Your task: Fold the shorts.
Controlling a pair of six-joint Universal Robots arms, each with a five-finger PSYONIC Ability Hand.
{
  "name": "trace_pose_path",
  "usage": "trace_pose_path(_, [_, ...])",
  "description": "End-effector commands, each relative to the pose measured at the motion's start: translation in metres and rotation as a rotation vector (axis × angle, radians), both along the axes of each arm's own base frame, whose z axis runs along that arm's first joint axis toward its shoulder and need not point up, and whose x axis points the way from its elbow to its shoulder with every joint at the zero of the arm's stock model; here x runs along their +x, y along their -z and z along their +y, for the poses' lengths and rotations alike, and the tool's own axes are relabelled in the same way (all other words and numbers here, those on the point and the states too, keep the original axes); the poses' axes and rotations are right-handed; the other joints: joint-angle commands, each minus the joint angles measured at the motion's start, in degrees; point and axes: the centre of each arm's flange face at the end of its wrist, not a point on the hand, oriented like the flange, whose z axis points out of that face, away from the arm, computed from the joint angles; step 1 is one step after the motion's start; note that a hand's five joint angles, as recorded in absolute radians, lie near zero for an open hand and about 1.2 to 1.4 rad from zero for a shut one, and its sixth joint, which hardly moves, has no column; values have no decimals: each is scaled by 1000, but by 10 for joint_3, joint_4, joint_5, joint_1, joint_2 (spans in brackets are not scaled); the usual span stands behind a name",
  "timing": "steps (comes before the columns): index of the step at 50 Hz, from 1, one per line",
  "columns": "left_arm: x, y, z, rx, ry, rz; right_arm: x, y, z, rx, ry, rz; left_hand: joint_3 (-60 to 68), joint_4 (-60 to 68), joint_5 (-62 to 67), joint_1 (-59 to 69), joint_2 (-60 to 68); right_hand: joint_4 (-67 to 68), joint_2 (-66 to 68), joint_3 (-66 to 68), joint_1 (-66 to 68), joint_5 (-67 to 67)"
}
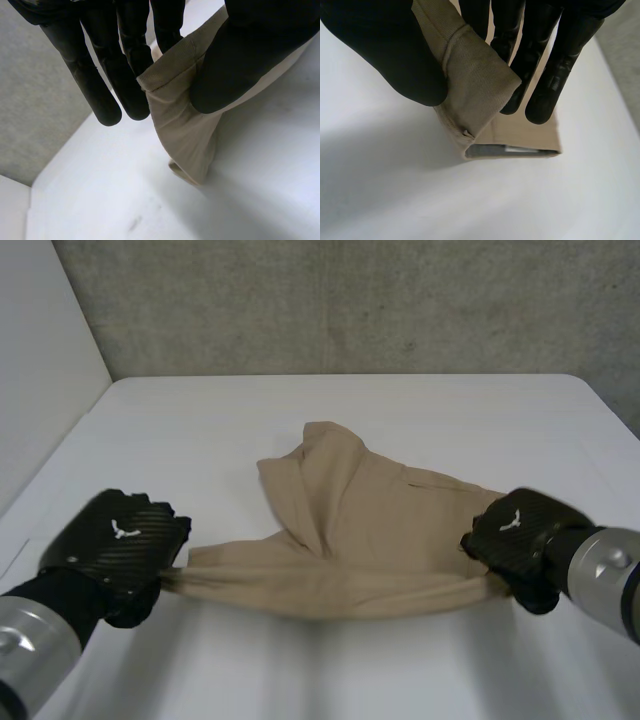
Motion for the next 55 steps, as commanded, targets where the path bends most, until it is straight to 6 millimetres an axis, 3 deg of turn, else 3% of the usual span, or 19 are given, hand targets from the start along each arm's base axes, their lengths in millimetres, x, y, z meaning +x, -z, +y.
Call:
trace_pose_path(1, [-22, 56, -47, 101, -7, -56, 10, 55, -27, 102, 15, 71, 117, 113, 142, 153, 114, 119, 129, 123, 253, 148])
trace_pose_path(6, [-42, 71, -92, 75, -25, -53, 21, 45, -73, -71, 105, 49, 117, 113, 142, 153, 114, 119, 129, 123, 253, 148])
trace_pose_path(9, [-56, 49, -132, -60, -72, -2, 30, 23, -102, -223, 143, -20, 117, 113, 142, 153, 114, 119, 129, 123, 253, 148])
trace_pose_path(10, [-59, 39, -142, -109, -85, 20, 37, 0, -118, -335, 162, -91, 117, 113, 142, 153, 114, 119, 129, 123, 253, 148])
trace_pose_path(11, [-65, 13, -161, -226, -106, 78, 41, -14, -125, -394, 168, -136, 117, 113, 142, 153, 114, 119, 129, 123, 253, 148])
trace_pose_path(13, [-70, -18, -178, -363, -120, 148, 47, -43, -138, -512, 179, -231, 117, 113, 142, 153, 114, 119, 129, 123, 253, 148])
trace_pose_path(14, [-72, -38, -185, -444, -123, 192, 51, -73, -148, -627, 188, -340, 117, 113, 142, 153, 114, 119, 129, 123, 253, 148])
trace_pose_path(16, [-77, -86, -197, -665, -125, 314, 54, -103, -154, -740, 195, -451, 117, 113, 142, 153, 114, 119, 129, 123, 253, 148])
trace_pose_path(18, [-76, -120, -198, -822, -132, 401, 57, -133, -159, -873, 194, -597, 117, 113, 142, 153, 114, 119, 129, 123, 253, 148])
trace_pose_path(19, [-73, -149, -193, -957, -131, 484, 55, -139, -163, -911, 196, -638, 117, 113, 142, 153, 114, 119, 129, 123, 253, 148])
trace_pose_path(23, [-68, -192, -175, -1189, -115, 636, 54, -165, -163, -1056, 174, -819, 117, 113, 142, 153, 114, 119, 129, 123, 253, 148])
trace_pose_path(24, [-68, -192, -174, -1196, -111, 644, 53, -170, -160, -1084, 170, -844, 117, 113, 142, 153, 114, 119, 129, 123, 253, 148])
trace_pose_path(28, [-68, -171, -179, -1115, -112, 621, 52, -166, -153, -1080, 144, -844, 117, 113, 142, 153, 114, 119, 129, 123, 253, 148])
trace_pose_path(36, [-59, -85, -192, -848, -145, 507, 63, -107, -151, -881, 76, -745, 117, 113, 142, 153, 114, 119, 129, 123, 253, 148])
trace_pose_path(43, [-55, 0, -182, -624, -157, 388, 71, -10, -152, -609, 61, -596, 117, 113, 142, 153, 114, 119, 129, 123, 253, 148])
trace_pose_path(46, [-58, 40, -171, -513, -146, 327, 70, 58, -146, -414, 76, -477, 117, 113, 142, 153, 114, 119, 129, 123, 253, 148])
trace_pose_path(47, [-60, 58, -162, -455, -135, 295, 69, 70, -144, -380, 79, -452, 117, 113, 142, 153, 114, 119, 129, 123, 253, 148])
trace_pose_path(50, [-62, 76, -149, -386, -118, 245, 65, 98, -133, -288, 80, -363, 117, 113, 142, 153, 114, 119, 129, 123, 253, 148])
trace_pose_path(55, [-53, 99, -121, -244, -104, 90, 53, 109, -117, -197, 103, -297, 117, 113, 142, 153, 114, 119, 129, 123, 253, 148])
